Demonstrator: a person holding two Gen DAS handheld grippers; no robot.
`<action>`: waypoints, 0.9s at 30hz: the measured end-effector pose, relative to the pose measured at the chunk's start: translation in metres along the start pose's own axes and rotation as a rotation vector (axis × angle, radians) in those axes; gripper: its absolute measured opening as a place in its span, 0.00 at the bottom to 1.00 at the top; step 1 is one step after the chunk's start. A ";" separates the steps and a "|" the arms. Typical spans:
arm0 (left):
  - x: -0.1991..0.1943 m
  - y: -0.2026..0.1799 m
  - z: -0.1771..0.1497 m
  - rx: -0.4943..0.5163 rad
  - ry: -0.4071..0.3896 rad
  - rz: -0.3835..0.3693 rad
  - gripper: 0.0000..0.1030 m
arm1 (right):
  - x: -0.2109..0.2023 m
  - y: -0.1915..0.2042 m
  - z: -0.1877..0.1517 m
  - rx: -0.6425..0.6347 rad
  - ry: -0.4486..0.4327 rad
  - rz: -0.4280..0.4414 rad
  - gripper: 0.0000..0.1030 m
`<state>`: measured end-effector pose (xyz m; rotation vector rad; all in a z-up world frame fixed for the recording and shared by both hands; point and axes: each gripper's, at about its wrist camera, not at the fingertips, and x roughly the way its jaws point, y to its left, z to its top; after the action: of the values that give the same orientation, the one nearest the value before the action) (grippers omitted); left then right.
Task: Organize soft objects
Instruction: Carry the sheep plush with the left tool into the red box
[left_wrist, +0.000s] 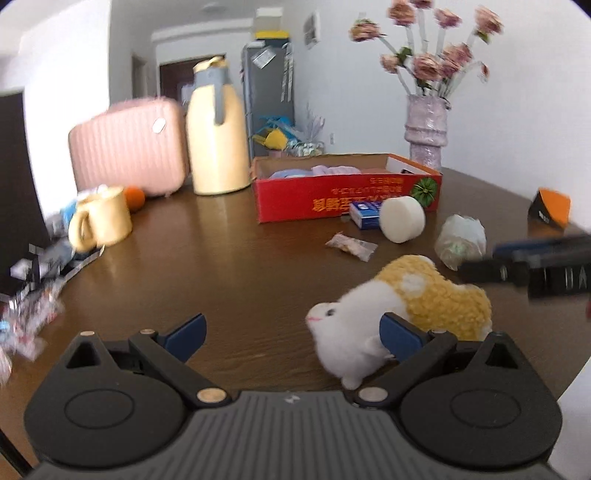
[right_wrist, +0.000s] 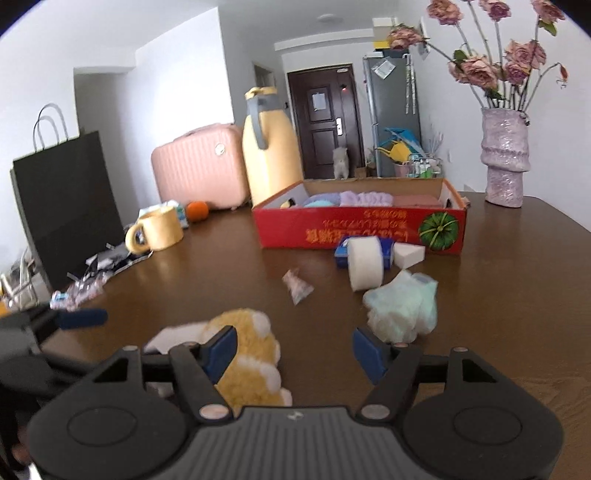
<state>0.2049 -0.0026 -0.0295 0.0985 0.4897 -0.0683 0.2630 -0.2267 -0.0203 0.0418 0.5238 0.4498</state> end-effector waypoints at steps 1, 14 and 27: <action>0.000 0.008 0.000 -0.029 0.011 -0.008 0.99 | 0.003 0.003 -0.002 -0.004 0.010 0.009 0.67; 0.026 0.033 0.005 -0.233 0.122 -0.299 0.44 | 0.014 0.029 -0.023 -0.027 0.077 0.094 0.43; 0.049 0.023 0.069 -0.233 0.021 -0.387 0.41 | 0.004 0.000 0.039 -0.018 -0.069 0.052 0.38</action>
<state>0.2823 0.0108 0.0102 -0.2256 0.5295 -0.3879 0.2850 -0.2221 0.0121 0.0534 0.4515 0.5023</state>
